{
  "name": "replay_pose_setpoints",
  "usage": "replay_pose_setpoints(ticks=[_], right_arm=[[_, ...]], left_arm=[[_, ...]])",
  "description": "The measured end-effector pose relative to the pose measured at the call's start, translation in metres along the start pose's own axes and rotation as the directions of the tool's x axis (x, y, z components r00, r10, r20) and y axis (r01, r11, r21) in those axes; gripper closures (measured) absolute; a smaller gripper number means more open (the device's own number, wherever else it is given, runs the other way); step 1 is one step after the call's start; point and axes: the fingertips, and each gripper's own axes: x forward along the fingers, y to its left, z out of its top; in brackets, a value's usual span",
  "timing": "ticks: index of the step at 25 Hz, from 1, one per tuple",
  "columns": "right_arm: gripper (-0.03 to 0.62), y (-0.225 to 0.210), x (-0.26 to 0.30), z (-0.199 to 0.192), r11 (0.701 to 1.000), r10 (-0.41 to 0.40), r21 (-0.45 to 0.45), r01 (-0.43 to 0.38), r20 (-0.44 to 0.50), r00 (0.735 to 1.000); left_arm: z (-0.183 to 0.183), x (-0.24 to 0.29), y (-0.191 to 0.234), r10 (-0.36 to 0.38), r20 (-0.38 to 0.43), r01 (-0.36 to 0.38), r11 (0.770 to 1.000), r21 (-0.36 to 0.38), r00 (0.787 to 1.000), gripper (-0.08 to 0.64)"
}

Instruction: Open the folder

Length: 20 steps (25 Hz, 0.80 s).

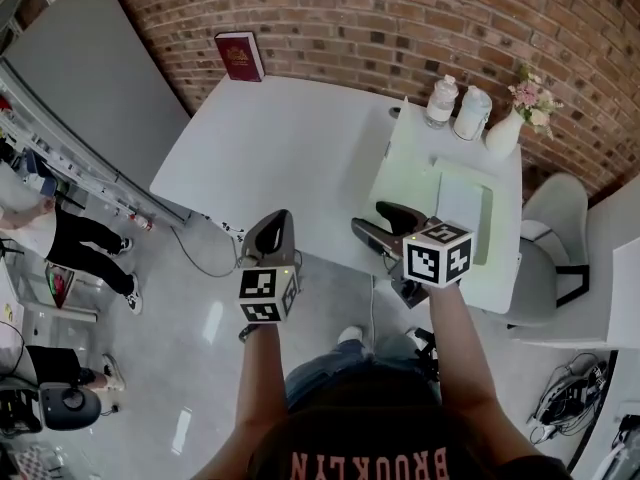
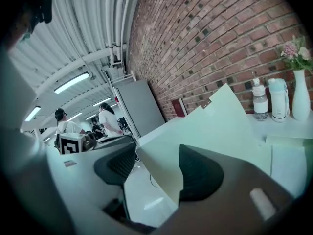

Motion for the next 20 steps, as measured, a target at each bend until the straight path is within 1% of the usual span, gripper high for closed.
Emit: replay_pose_setpoints(ticks=[6, 11, 15, 20], right_arm=[[0.305, -0.002, 0.030, -0.016, 1.000, 0.017, -0.004, -0.018, -0.076, 0.997], [0.305, -0.002, 0.047, -0.025, 0.998, 0.063, 0.000, -0.064, -0.117, 0.991], [0.304, -0.001, 0.058, -0.033, 0.995, 0.091, -0.022, -0.096, -0.164, 0.982], [0.304, -0.006, 0.072, -0.045, 0.994, 0.102, -0.027, -0.111, -0.215, 0.971]], left_arm=[[-0.007, -0.001, 0.017, 0.036, -0.011, -0.036, 0.999, -0.020, 0.999, 0.561], [-0.012, 0.004, 0.025, 0.055, -0.019, -0.056, 0.998, -0.036, 0.998, 0.561], [-0.018, 0.008, 0.027, 0.056, -0.026, -0.057, 0.997, -0.045, 0.998, 0.561], [-0.027, 0.011, 0.028, 0.053, -0.047, -0.056, 0.997, -0.051, 0.997, 0.561]])
